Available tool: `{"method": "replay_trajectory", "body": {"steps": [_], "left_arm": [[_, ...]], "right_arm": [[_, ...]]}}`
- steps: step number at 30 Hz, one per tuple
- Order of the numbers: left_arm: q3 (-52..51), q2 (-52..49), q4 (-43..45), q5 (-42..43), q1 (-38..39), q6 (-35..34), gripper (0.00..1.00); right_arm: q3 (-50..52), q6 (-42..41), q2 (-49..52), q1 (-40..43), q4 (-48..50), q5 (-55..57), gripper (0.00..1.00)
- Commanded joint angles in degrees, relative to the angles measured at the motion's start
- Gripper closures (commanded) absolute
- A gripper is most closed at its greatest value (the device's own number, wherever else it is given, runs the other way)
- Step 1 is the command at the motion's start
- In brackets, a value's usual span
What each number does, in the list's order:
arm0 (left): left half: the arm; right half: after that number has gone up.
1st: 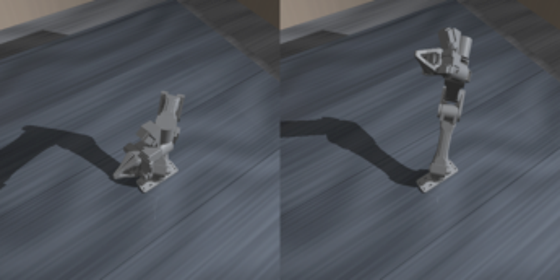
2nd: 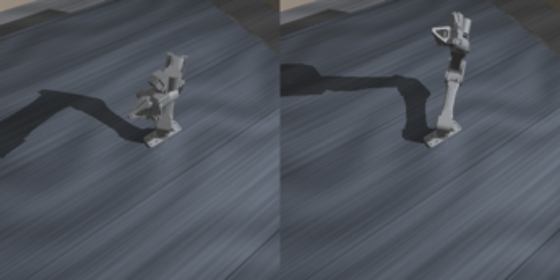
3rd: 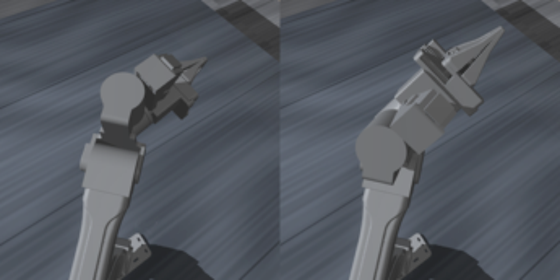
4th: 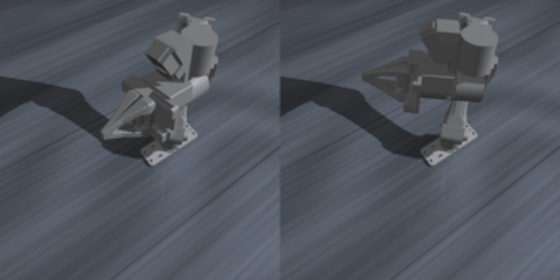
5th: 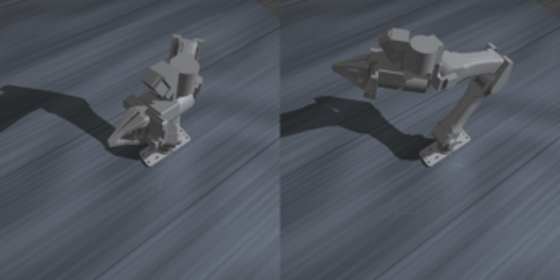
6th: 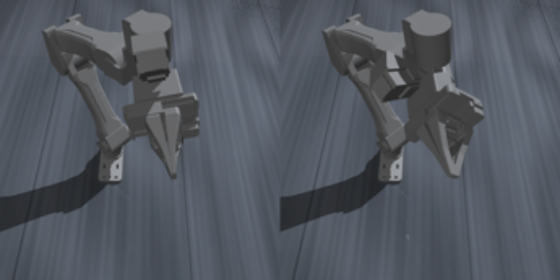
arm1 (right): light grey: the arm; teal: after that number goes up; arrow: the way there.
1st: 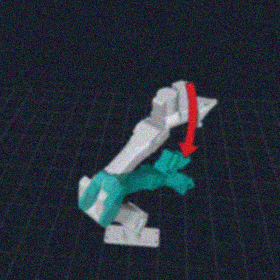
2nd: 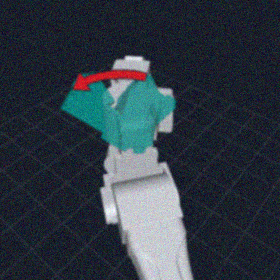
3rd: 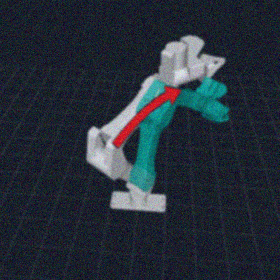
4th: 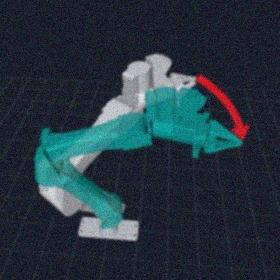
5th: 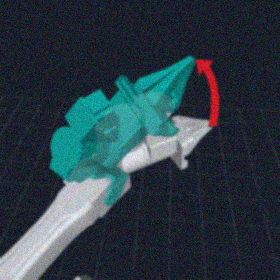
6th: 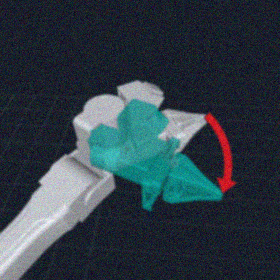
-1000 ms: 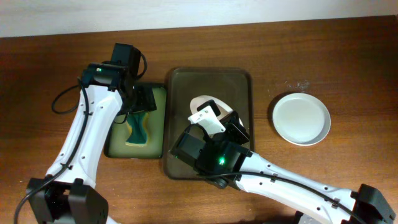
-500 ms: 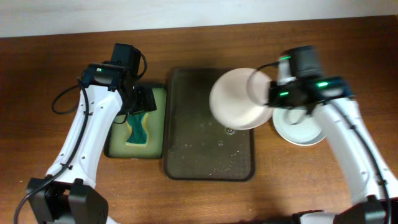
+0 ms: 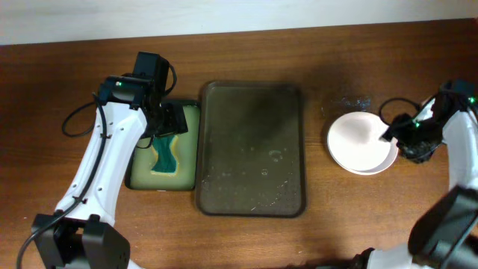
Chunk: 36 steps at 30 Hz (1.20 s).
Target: Clean dirty plates on tray and stack at the side
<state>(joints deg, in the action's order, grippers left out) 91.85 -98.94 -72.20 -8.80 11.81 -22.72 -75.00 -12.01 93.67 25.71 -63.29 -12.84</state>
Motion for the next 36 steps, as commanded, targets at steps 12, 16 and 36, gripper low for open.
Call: {"method": "replay_trajectory", "body": {"steps": [12,16,36], "left_arm": [[0.87,1.03,-0.07,0.02,-0.09,0.31,0.01],[0.87,1.03,-0.07,0.02,-0.09,0.31,0.01],[0.87,1.03,-0.07,0.02,-0.09,0.31,0.01]], "right_arm": [[-0.26,5.62,-14.75,-56.33,0.52,7.06,0.02],[-0.39,6.27,-30.84,-44.96,-0.87,11.52,0.02],[74.69,8.61,-93.09,-29.81,58.80,12.50,0.02]]}}
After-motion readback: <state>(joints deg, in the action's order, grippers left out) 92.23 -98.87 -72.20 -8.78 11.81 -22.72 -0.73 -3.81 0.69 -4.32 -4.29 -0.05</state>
